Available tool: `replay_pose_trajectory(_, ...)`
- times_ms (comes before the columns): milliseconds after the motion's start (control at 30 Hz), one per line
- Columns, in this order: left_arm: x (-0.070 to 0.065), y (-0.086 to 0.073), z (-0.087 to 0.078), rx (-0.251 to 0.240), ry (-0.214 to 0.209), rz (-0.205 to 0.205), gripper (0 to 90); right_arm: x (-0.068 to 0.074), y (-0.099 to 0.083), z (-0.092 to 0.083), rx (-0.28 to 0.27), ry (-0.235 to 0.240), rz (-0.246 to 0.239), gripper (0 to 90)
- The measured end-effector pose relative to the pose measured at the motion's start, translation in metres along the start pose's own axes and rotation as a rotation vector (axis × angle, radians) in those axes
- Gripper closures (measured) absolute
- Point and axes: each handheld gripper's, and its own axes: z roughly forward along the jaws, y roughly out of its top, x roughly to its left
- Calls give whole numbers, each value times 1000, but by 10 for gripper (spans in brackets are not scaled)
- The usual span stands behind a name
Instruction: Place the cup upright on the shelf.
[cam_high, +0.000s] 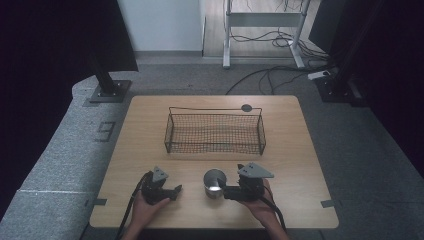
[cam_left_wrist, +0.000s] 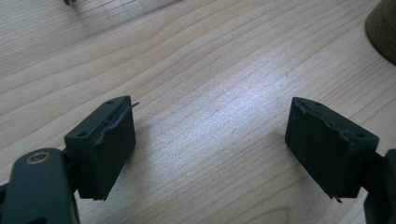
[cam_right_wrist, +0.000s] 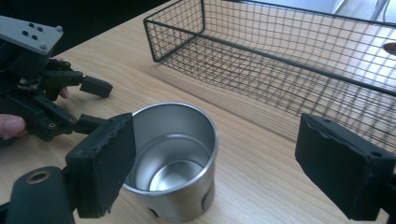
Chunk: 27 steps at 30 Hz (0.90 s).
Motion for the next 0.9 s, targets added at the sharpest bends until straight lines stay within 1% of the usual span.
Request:
replay_pose_trajectory(133, 0, 0, 0, 0, 0, 0, 162, 3, 0, 4, 4, 9, -3, 118)
replay_pose_trajectory(167, 0, 0, 0, -1, 0, -1, 161, 6, 1, 9, 9, 17, -7, 117)
replay_pose_trajectory(367, 0, 0, 0, -2, 0, -2, 161, 11, 5, 20, 16, 41, -24, 113)
replay_pose_trajectory(500, 0, 0, 0, -2, 0, -2, 161, 13, 6, 23, 12, 47, -24, 110)
replay_pose_trajectory(633, 0, 0, 0, -1, 0, -1, 162, 17, 2, 24, 27, 62, -28, 96)
replay_pose_trajectory(733, 0, 0, 0, 0, 0, 0, 161, 19, -1, 24, 36, 60, -35, 84)
replay_pose_trajectory(900, 0, 0, 0, -1, 0, -1, 162, 19, -4, 25, 43, 57, -32, 74)
